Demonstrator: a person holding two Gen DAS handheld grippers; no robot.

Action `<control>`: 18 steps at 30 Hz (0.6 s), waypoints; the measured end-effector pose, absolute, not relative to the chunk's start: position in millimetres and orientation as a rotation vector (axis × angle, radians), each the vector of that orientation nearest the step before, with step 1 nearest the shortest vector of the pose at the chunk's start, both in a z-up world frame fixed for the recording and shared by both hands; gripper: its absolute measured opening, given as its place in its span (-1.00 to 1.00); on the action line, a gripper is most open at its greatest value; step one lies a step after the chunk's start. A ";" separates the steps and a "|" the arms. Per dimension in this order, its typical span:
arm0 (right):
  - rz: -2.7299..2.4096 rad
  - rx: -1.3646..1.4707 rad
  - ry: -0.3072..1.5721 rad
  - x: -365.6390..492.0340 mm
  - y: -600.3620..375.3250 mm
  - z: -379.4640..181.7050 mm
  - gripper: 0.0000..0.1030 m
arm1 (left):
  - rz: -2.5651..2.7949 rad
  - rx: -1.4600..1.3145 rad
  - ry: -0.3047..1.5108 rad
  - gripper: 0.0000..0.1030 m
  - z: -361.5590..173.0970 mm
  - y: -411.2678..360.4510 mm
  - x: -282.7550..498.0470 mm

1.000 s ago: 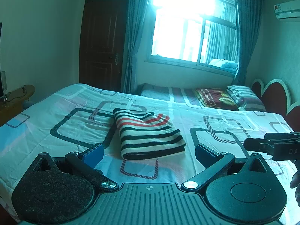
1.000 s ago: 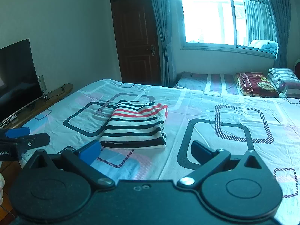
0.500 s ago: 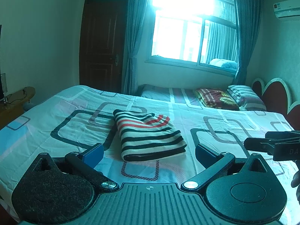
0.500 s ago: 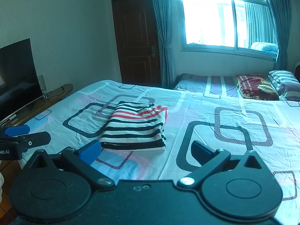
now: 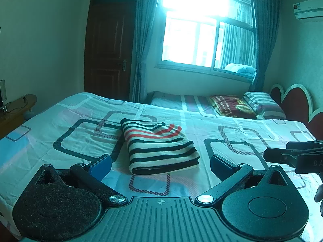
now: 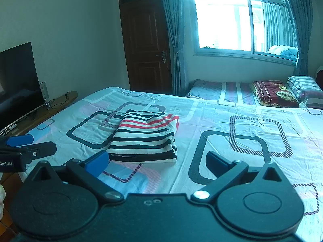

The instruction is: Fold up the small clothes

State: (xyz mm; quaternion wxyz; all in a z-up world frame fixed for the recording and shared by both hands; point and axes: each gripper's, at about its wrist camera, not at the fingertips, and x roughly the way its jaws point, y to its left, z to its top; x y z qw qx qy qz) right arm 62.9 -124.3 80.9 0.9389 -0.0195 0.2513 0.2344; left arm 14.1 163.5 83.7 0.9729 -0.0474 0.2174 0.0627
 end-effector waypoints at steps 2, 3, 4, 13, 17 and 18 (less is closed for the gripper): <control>0.479 -0.040 0.513 62.6 -123.7 80.8 0.99 | 0.128 -0.096 0.439 0.99 83.7 163.8 14.2; 0.480 -0.039 0.513 62.6 -123.8 80.8 0.99 | 0.129 -0.095 0.439 0.99 83.9 164.0 14.1; 0.480 -0.039 0.513 62.7 -123.6 80.6 0.99 | 0.129 -0.094 0.438 0.99 84.0 164.1 13.9; 0.478 -0.046 0.511 61.6 -122.3 80.3 0.99 | 0.122 -0.093 0.434 0.99 84.6 164.1 12.4; 0.481 -0.053 0.509 60.9 -122.0 80.9 0.99 | 0.123 -0.100 0.435 0.99 84.5 165.3 12.2; 0.482 -0.056 0.509 60.7 -121.8 81.0 0.99 | 0.123 -0.102 0.435 0.99 84.3 165.8 12.3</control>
